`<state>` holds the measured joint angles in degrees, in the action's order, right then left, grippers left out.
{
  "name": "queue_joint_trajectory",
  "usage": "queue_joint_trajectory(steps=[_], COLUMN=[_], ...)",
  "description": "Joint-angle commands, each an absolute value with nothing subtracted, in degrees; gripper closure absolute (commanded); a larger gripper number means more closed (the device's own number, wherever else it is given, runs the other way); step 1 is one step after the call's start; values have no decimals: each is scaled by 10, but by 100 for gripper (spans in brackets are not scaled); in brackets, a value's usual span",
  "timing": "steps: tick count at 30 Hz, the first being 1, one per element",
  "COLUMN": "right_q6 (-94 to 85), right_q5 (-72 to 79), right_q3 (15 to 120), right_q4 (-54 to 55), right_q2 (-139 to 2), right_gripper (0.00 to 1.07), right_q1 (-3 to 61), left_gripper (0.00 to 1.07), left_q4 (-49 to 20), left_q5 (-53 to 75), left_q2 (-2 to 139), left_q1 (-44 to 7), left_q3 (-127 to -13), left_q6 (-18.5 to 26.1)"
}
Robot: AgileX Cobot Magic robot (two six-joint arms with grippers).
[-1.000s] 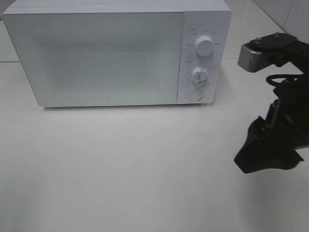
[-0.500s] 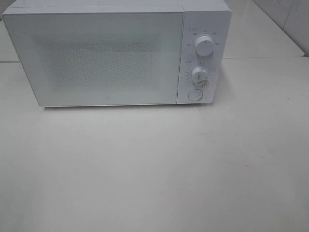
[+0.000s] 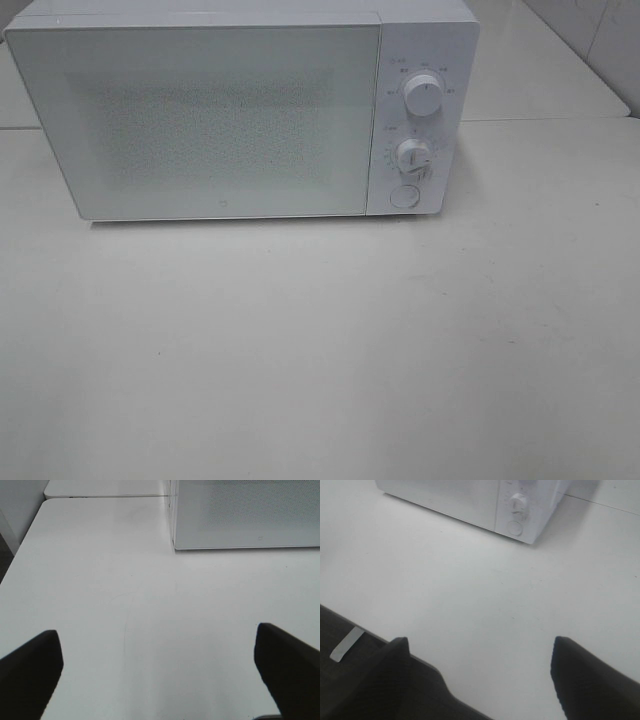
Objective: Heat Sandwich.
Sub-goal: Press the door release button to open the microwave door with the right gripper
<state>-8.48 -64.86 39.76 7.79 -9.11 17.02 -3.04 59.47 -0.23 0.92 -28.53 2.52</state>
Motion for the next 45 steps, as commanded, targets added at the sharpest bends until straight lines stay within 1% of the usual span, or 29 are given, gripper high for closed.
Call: queue_joint_trajectory(steps=[1, 5, 7, 11, 25, 30, 34, 36, 39, 40, 43, 45], right_q6=[-56, -49, -49, -40, -16, -11, -11, -11, -11, -11, -11, -11], right_q5=[-639, -627, -599, -594, -574, -509, -419, -405, -332, -332, -257, -236], right_q3=[352, 321, 293, 289, 299, 300, 299, 298, 278, 278, 255, 249], right_q4=[69, 68, 68, 64, 77, 89, 89, 89, 89, 89, 89, 89], right_q2=[-45, -21, 6, 18, 17, 6, -48, -57, -106, -106, -162, -176], right_gripper=[32, 32, 32, 32, 32, 32, 32, 32, 32, 32, 32, 32], right_q1=[133, 109, 86, 61, 57, 57, 57, 57, 57, 57, 57, 57], left_gripper=[8, 8, 8, 8, 8, 8, 8, 8, 8, 8, 8, 8], left_q4=[-36, -36, -36, -36, -36, -36, -36, -36, -36, -36, -36, -36], left_q5=[592, 592, 592, 592, 592, 592, 592, 592, 592, 592, 592, 592], left_q2=[-18, -18, -18, -18, -16, -16, -16, -16, -16, -16, -16, -16], left_q1=[9, 9, 9, 9, 9, 9, 9, 9, 9, 9, 9, 9], left_q3=[-283, -283, -283, -283, -283, -283, -283, -283, -283, -283, -283, -283], left_q6=[24, 24, 24, 24, 24, 24, 24, 24, 24, 24, 24, 24])
